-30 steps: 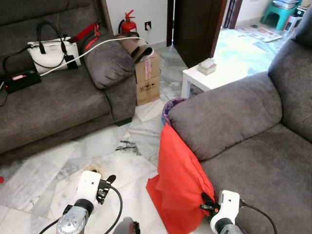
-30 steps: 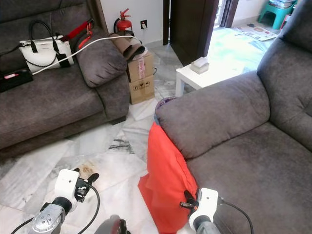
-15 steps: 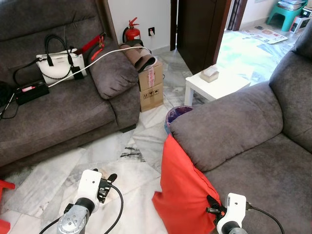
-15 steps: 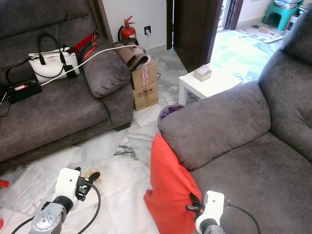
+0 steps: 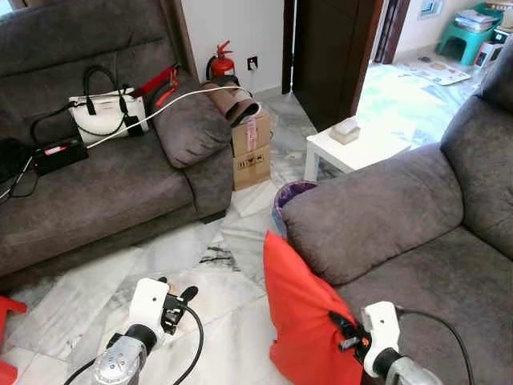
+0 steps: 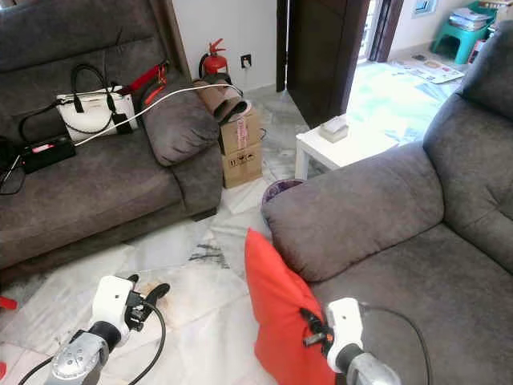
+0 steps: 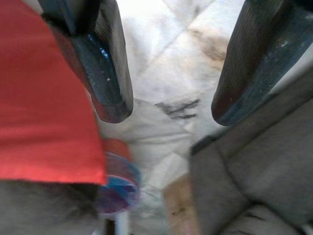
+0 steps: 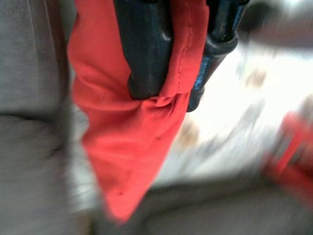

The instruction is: Move the pillow to the sofa from floor

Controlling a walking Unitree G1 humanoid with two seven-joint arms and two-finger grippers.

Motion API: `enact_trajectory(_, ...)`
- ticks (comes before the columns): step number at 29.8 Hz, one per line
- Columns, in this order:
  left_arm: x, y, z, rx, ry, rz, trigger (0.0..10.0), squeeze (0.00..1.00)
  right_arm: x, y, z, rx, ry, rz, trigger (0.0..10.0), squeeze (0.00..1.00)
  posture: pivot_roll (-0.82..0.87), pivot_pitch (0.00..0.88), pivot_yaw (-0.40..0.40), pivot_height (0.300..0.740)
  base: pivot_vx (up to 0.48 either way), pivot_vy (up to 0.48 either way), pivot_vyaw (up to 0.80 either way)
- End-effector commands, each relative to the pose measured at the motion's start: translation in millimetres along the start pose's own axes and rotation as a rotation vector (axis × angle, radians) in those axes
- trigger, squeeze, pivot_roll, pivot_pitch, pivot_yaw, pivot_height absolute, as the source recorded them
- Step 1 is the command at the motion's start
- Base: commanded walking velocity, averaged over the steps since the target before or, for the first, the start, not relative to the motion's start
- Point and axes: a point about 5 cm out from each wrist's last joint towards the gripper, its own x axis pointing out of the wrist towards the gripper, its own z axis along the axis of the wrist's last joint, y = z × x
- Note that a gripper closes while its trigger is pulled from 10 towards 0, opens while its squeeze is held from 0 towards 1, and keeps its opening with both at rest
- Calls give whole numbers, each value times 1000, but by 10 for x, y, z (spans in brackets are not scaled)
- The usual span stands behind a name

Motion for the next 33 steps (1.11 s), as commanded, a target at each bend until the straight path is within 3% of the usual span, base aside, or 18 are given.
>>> enact_trajectory(1, -42, 2, -51, -3, 40, -47, 10000, 0, 28, 58, 72, -87, 22, 104, 10000, 0, 32, 87, 92, 740, 0, 0, 0)
enact_trajectory(4, -80, -33, -84, 24, 69, -132, 10000, 0, 17, 107, 106, -101, 20, 186, 10000, 0, 27, 91, 97, 740, 0, 0, 0)
enact_trajectory(7, -161, -102, -143, 39, 140, -286, 10000, 0, 4, 185, 197, -119, -10, 282, 10000, 0, 34, 96, 98, 740, 0, 0, 0)
enact_trajectory(15, -230, -166, -133, 97, 217, -488, 10000, 0, 73, 348, 245, -148, -3, 378, 10000, 0, 34, 97, 101, 740, 0, 0, 0)
enact_trajectory(20, -369, -230, -217, 294, 324, -705, 10000, 0, 31, 512, 276, -191, 24, 494, 10000, 0, 32, 93, 100, 740, 0, 0, 0)
enact_trajectory(23, -381, -238, -220, 284, 326, -723, 10000, 0, 11, 524, 295, -197, 29, 502, 10000, 0, 30, 92, 99, 740, 0, 0, 0)
enact_trajectory(24, -381, -241, -218, 277, 322, -726, 10000, 325, 5, 526, 304, -199, 30, 503, 10000, 0, 30, 92, 99, 740, 0, 0, 0)
enact_trajectory(25, -383, -242, -212, 269, 324, -731, 10000, 584, -2, 532, 328, -200, 27, 510, 10000, 0, 24, 92, 99, 740, 0, 0, 0)
enact_trajectory(26, -387, -240, -217, 265, 329, -735, 10000, 1000, -12, 545, 368, -203, 14, 525, 10000, 0, 22, 92, 99, 740, 0, 0, 0)
enact_trajectory(33, -452, -233, -256, 324, 368, -805, 10000, 1000, -91, 607, 578, -241, -21, 586, 10000, 0, 18, 85, 97, 740, 0, 0, 0)
